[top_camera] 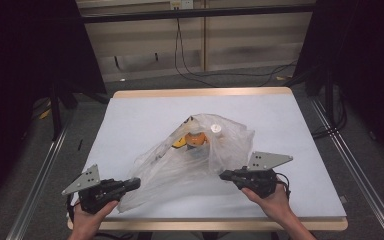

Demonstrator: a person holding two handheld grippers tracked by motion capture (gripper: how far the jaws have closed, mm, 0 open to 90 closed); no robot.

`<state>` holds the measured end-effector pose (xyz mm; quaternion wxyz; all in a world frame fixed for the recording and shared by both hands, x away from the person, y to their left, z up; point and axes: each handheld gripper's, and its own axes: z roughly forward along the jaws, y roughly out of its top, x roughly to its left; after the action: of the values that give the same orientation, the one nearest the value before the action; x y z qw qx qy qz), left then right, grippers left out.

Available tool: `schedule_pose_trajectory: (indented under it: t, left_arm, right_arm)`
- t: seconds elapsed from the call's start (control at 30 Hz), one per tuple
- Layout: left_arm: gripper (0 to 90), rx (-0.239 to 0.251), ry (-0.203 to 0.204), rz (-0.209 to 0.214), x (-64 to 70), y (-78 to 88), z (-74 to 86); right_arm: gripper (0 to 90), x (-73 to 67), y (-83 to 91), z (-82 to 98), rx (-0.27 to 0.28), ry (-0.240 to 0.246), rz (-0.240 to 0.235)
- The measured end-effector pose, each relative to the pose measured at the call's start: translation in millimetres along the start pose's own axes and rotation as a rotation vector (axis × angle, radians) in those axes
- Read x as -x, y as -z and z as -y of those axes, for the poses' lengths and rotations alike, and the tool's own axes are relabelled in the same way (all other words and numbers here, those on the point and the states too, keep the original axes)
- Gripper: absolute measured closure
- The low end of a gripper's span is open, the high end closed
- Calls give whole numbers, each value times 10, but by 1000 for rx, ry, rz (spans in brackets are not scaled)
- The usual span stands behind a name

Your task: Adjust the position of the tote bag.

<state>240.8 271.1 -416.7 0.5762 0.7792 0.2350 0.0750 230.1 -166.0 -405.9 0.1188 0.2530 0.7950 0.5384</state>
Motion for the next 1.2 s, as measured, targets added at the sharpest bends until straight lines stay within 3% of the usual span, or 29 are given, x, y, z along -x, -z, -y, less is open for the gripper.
schedule_pose_trajectory:
  t: [0.13, 0.2, 0.27, 0.4, 0.53, 0.67, 0.83, 0.87, 0.9, 1.07, 1.2]
  left_arm:
    - [881, 18, 1, 17, -24, -20, -110]
    - [882, 9, -29, 4, -31, -49, -185]
    - [884, 27, -33, 8, -40, -63, -251]
    - [885, 37, -70, -23, -55, -24, -364]
    - [886, 54, -87, -44, -70, 10, -449]
    - [888, 79, -91, -39, -70, 5, -523]
    - [890, 85, -107, -43, -94, -28, -620]
    - [890, 90, -106, -60, -95, -29, -652]
    - [890, 101, -107, -43, -105, -33, -678]
    - [891, 118, -126, -53, -79, -61, -832]
    - [892, 139, -128, -34, -107, -96, -901]
  right_arm:
    - [900, 1, 45, -91, 25, 12, 2]
    - [900, 5, 51, -122, 45, 7, -9]
    - [900, 8, 51, -146, 50, 5, -6]
    - [900, 27, 80, -217, 64, 16, 5]
    - [900, 41, 92, -289, 82, 30, 9]
    - [900, 27, 93, -343, 79, 53, 16]
    - [900, 32, 144, -444, 117, 66, 20]
    - [900, 38, 157, -469, 128, 69, 20]
    - [900, 44, 177, -498, 138, 71, 21]
    - [900, 87, 230, -590, 172, 75, 26]
    - [900, 129, 278, -657, 202, 69, 32]
